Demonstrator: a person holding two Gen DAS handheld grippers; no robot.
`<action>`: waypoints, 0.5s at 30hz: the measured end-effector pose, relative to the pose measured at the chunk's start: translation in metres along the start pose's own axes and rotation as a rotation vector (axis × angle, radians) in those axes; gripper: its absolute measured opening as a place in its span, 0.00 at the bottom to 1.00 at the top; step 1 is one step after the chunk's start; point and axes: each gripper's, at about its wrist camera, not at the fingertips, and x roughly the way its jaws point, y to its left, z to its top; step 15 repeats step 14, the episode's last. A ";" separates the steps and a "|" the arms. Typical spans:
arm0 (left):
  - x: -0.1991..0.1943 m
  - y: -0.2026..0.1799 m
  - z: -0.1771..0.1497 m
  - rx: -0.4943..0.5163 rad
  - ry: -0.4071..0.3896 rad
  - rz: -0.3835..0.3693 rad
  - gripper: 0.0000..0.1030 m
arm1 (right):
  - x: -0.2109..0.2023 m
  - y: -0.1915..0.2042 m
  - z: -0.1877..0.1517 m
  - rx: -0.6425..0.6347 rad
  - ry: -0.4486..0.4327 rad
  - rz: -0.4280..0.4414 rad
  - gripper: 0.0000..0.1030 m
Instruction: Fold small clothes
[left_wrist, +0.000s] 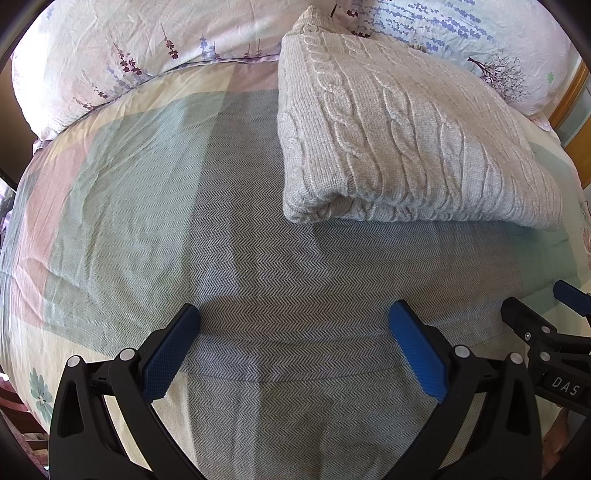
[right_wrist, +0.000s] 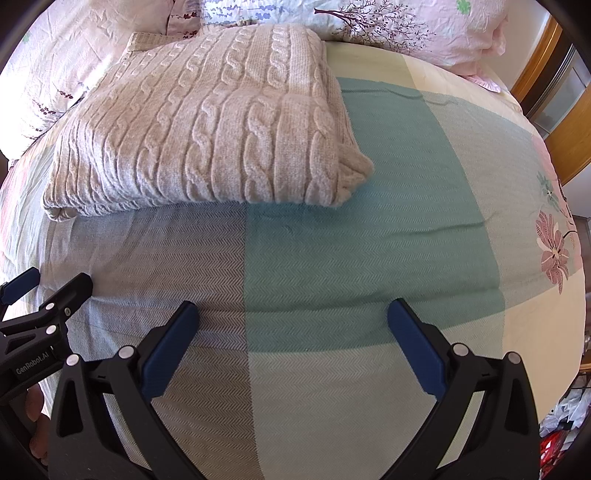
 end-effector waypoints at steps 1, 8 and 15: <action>0.000 0.000 0.000 0.000 -0.001 0.000 0.99 | 0.000 0.000 0.000 0.000 0.000 0.000 0.98; 0.000 0.001 0.001 0.000 -0.006 0.000 0.99 | -0.001 -0.001 0.000 -0.001 -0.003 0.000 0.98; 0.002 0.003 -0.001 0.001 -0.002 0.000 0.99 | -0.001 0.000 0.000 -0.002 -0.004 0.000 0.98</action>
